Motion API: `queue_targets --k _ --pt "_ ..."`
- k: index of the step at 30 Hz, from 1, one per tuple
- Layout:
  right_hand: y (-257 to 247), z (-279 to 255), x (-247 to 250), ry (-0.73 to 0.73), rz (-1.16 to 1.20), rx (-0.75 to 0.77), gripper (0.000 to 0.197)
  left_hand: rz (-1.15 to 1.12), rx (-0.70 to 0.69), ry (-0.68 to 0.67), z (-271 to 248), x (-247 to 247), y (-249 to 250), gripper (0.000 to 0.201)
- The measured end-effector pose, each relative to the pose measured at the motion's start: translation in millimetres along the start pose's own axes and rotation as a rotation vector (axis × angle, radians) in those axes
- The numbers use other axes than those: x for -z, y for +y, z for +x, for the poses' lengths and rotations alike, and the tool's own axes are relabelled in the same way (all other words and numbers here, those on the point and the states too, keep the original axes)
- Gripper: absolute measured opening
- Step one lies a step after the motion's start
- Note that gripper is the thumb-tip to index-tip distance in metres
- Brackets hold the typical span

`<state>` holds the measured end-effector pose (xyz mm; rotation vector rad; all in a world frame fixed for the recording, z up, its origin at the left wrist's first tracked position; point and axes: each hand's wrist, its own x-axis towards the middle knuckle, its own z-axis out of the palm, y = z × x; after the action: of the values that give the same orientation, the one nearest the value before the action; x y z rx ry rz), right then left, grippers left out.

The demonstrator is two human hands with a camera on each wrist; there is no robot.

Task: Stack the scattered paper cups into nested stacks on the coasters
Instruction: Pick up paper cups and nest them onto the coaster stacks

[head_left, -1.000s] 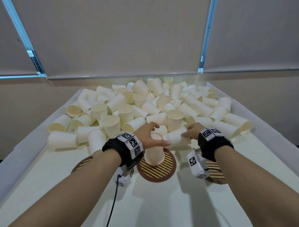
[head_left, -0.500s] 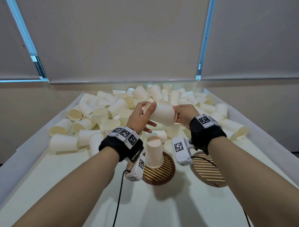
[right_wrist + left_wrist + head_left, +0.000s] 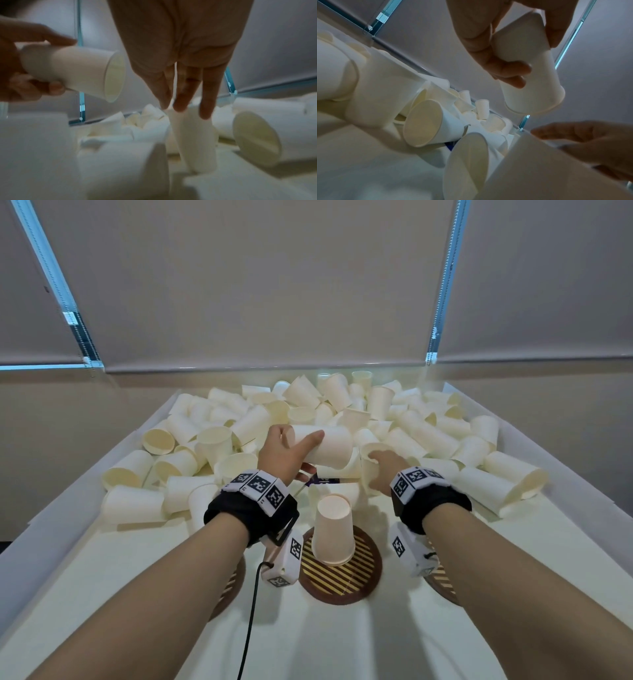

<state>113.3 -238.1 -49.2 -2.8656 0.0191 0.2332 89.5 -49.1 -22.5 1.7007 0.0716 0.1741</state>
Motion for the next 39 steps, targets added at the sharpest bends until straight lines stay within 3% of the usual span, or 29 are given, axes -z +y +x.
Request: queue_targets --k 2,6,11,14,17,22,27,31,39 --pt "3.8 1.3 -10.7 -0.029 -0.052 -0.012 0.050 0.005 0.003 -0.009 0.4 -0.1 -2.8 0.056" --pt "10.7 -0.6 -5.7 0.124 0.131 -0.108 0.037 0.011 -0.022 -0.007 0.3 -1.7 -3.2 0.053" --pt "14.2 -6.4 20.3 0.298 0.624 -0.185 0.032 0.045 -0.098 -0.015 -1.7 -6.1 7.6 0.044" --pt "15.8 -16.4 39.6 0.253 0.931 -0.223 0.026 0.045 -0.127 -0.032 -6.2 -13.8 19.1 0.044" --pt "20.1 -23.0 48.8 0.199 1.090 -0.201 0.035 0.079 -0.162 -0.074 -14.3 -24.8 28.4 0.042" --pt "23.5 -50.8 57.7 0.076 1.391 -0.167 0.033 0.197 -0.202 -0.209 -29.7 -47.4 37.7 0.046" --pt "42.9 -69.4 56.5 -0.097 1.076 -0.244 0.035 0.390 -0.243 -0.292 -48.3 -78.8 43.6 0.071" --pt "66.9 -83.3 51.5 -0.143 0.800 -0.356 0.022 0.448 -0.232 -0.357 -65.6 -108.0 39.9 0.074" --pt "108.9 -105.4 45.4 -0.108 0.711 -0.460 0.019 0.454 -0.223 -0.495 -87.3 -159.3 14.9 0.073"
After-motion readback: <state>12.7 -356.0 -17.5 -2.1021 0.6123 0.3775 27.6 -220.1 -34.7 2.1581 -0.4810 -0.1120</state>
